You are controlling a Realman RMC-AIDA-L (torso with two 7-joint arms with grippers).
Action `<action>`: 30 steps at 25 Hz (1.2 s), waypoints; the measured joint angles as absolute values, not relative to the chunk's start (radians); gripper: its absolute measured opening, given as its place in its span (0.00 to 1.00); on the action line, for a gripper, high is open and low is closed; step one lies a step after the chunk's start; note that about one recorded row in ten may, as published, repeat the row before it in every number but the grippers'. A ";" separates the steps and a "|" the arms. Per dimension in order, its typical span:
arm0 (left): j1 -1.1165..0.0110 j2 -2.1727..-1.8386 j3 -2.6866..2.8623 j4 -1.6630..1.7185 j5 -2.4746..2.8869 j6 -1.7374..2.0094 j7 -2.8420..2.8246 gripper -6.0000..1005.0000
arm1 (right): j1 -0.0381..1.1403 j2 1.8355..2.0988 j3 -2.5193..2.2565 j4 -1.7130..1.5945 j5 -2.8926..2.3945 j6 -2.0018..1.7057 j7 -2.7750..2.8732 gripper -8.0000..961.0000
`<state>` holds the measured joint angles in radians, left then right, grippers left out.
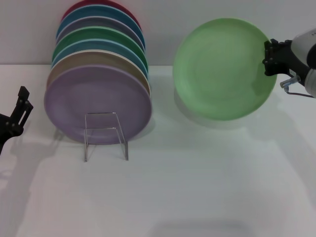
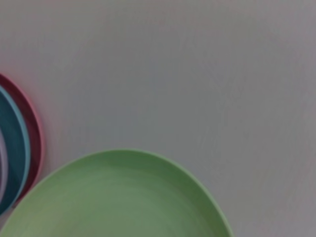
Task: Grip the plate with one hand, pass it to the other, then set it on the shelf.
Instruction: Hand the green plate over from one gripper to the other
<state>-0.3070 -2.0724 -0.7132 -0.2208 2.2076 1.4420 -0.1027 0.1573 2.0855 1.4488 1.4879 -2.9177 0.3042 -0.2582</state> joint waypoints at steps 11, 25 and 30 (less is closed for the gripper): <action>-0.305 -2.073 -0.713 -0.222 2.209 1.441 -0.103 0.82 | 0.111 2.086 1.412 1.300 -2.913 -0.103 -0.256 0.03; -0.287 -2.073 -0.692 -0.237 2.208 1.455 -0.116 0.82 | 0.202 2.086 1.348 0.770 -2.889 -0.794 -0.076 0.03; -0.266 -2.074 -0.646 -0.259 2.209 1.509 -0.117 0.82 | 0.254 2.087 1.306 0.587 -2.833 -0.976 -0.016 0.03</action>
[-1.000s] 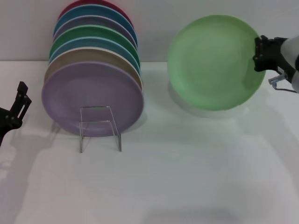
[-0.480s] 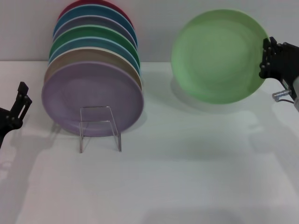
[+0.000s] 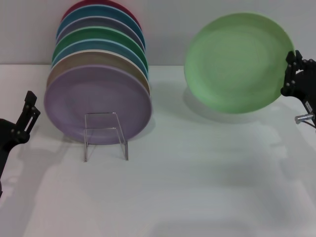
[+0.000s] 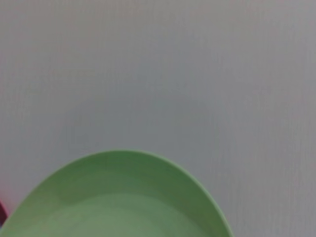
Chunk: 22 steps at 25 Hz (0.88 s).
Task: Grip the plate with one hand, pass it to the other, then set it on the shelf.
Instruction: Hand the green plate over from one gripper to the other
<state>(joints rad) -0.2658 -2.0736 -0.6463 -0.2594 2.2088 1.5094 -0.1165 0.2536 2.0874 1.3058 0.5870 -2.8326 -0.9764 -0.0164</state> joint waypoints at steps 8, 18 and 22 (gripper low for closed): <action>-0.219 -2.074 -0.566 -0.285 2.209 1.617 -0.117 0.82 | 0.214 2.091 1.139 0.504 -2.770 -1.159 -0.015 0.03; -0.200 -2.072 -0.481 -0.298 2.209 1.637 -0.112 0.82 | 0.110 2.093 0.863 0.536 -2.578 -1.302 -0.093 0.03; -0.200 -2.072 -0.448 -0.298 2.209 1.637 -0.110 0.82 | 0.081 2.092 0.661 0.592 -2.395 -1.349 -0.270 0.03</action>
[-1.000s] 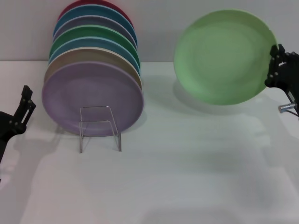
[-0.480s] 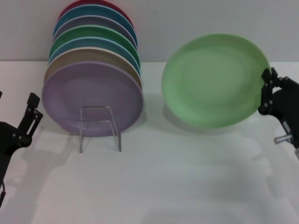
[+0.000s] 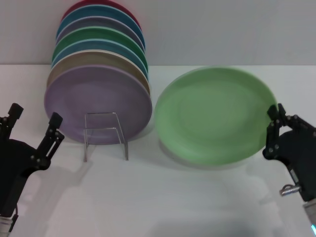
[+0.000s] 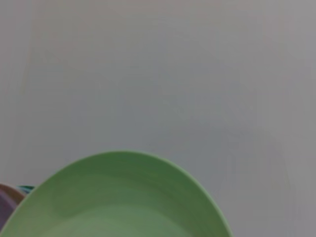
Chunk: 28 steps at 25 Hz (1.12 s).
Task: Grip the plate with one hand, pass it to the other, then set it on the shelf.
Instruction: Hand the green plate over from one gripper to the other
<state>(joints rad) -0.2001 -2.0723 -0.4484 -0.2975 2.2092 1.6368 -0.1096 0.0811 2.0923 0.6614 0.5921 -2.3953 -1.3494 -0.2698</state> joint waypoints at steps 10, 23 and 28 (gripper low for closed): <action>-0.208 -2.072 -0.391 -0.292 2.209 1.631 -0.105 0.82 | 0.090 2.092 0.328 0.703 -2.099 -1.435 -0.572 0.03; -0.209 -2.074 -0.329 -0.296 2.209 1.608 -0.064 0.82 | 0.087 2.092 0.240 0.808 -1.990 -1.458 -0.823 0.03; -0.216 -2.074 -0.293 -0.297 2.209 1.597 -0.039 0.82 | 0.090 2.092 0.209 0.841 -1.961 -1.460 -0.903 0.03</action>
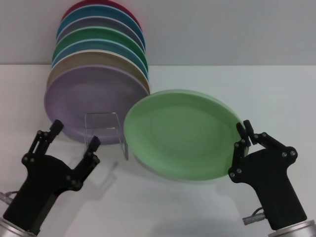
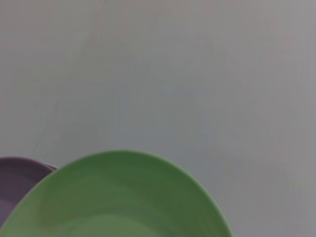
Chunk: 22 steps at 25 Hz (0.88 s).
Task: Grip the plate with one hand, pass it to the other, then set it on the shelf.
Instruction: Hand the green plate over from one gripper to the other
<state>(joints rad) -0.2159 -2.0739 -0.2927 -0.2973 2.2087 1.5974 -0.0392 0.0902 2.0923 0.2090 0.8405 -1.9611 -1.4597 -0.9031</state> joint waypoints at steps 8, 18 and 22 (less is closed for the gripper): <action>-0.247 -2.076 -0.226 -0.301 2.211 1.565 -0.034 0.82 | 0.114 2.092 0.181 0.868 -1.937 -1.438 -0.992 0.03; -0.288 -2.075 -0.224 -0.333 2.207 1.480 -0.059 0.82 | 0.136 2.092 0.158 0.873 -1.925 -1.419 -1.014 0.03; -0.292 -2.071 -0.252 -0.332 2.203 1.473 -0.155 0.82 | 0.139 2.092 0.150 0.873 -1.925 -1.419 -1.034 0.03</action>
